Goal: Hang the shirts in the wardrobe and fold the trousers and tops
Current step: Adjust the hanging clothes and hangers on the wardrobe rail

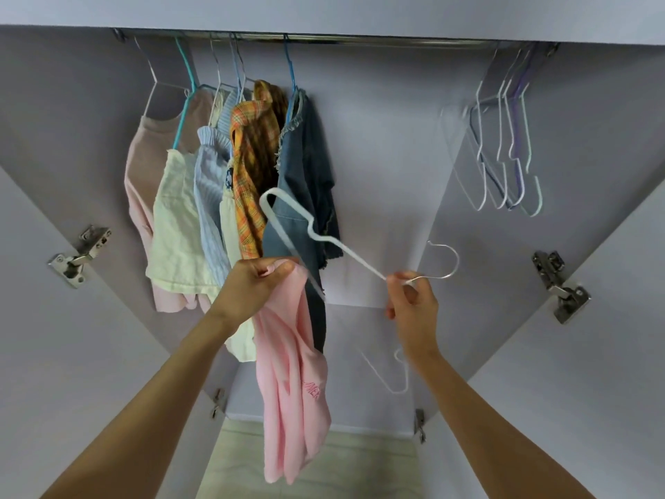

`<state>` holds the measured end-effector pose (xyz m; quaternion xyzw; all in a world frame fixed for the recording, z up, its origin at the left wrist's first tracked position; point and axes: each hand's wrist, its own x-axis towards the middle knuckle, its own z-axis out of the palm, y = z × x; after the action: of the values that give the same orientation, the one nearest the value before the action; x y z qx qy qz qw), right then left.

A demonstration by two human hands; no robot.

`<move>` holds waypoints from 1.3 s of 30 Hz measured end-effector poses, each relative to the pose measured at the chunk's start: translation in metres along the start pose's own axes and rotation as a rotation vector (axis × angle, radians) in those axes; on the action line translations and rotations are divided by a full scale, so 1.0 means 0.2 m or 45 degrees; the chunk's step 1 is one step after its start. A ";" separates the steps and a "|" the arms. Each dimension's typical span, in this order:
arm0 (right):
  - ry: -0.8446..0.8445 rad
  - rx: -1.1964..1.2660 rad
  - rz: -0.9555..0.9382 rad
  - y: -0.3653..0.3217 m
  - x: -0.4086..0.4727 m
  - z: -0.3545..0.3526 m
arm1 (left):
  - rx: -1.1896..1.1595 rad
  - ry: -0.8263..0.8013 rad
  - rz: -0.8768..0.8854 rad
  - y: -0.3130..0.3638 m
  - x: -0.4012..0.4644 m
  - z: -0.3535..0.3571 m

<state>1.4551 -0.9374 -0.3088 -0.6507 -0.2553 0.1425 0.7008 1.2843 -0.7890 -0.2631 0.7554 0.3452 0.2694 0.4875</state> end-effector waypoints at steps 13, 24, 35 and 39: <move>0.136 0.758 0.618 -0.06 0.11 0.21 | -0.280 0.171 0.061 0.03 -0.14 -0.29; -0.130 0.777 0.843 -0.17 0.03 0.54 | -0.346 -0.142 0.030 0.14 -0.21 -0.45; -0.207 -0.115 0.032 0.06 -0.04 0.48 | -0.209 0.375 -0.020 0.06 -0.36 -0.61; -0.041 -0.243 -0.245 -0.03 0.08 0.46 | -0.450 0.500 -0.124 -0.08 -0.44 -0.59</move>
<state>1.4179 -0.8511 -0.2982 -0.6847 -0.3402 0.0602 0.6418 1.1382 -0.7890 -0.2389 0.5744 0.4166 0.4432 0.5477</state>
